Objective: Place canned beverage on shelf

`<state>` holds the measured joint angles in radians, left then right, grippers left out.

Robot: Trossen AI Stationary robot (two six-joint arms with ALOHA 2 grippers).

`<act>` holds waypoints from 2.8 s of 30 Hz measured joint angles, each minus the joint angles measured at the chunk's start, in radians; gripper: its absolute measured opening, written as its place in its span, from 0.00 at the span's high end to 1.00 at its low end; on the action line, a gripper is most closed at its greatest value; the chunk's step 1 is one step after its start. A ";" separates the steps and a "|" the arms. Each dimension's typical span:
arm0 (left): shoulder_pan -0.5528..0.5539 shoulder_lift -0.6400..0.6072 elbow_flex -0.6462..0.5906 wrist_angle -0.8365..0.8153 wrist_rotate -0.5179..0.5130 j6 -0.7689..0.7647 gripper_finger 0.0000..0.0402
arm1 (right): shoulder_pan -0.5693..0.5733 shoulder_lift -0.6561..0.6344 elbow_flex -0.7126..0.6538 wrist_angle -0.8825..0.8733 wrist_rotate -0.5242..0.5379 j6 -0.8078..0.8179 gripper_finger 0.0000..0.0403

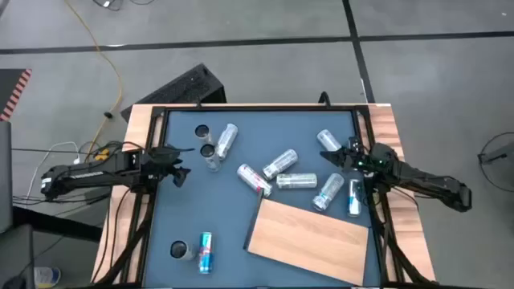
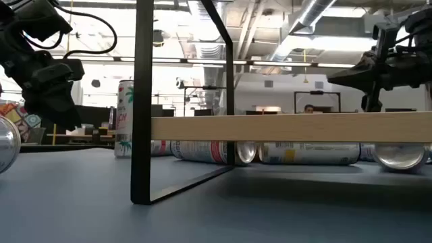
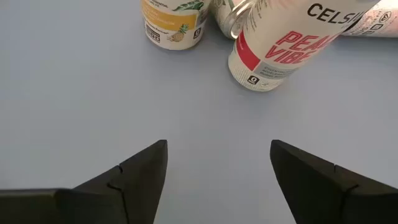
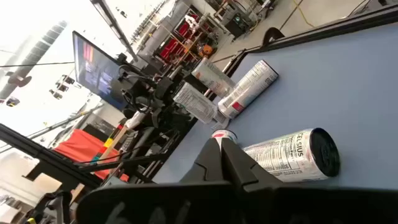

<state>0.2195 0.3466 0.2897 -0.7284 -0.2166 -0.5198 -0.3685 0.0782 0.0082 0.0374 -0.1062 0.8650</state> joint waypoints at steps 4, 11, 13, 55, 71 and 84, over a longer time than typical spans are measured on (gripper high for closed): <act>0.000 0.000 0.000 0.000 0.000 0.000 0.33 | 0.000 0.000 0.000 0.000 0.000 0.000 1.00; 0.000 0.000 0.000 0.000 0.000 0.000 0.33 | 0.000 0.000 0.000 0.000 0.000 0.000 1.00; 0.000 0.000 0.000 0.000 0.000 0.000 0.33 | 0.000 0.000 0.000 0.000 0.000 0.000 1.00; 0.000 0.000 0.000 0.000 0.000 0.000 0.33 | -0.009 0.001 0.000 -0.015 0.058 -0.233 1.00; 0.000 0.000 0.000 0.000 -0.002 0.000 0.33 | -0.077 0.001 0.126 -0.006 0.105 -0.293 1.00; 0.000 0.000 0.000 0.000 -0.005 0.000 0.33 | -0.087 0.067 0.599 -0.400 0.136 -0.564 1.00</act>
<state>0.2194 0.3466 0.2896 -0.7280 -0.2216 -0.5199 -0.4557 0.1450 0.6069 -0.3623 0.0298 0.3014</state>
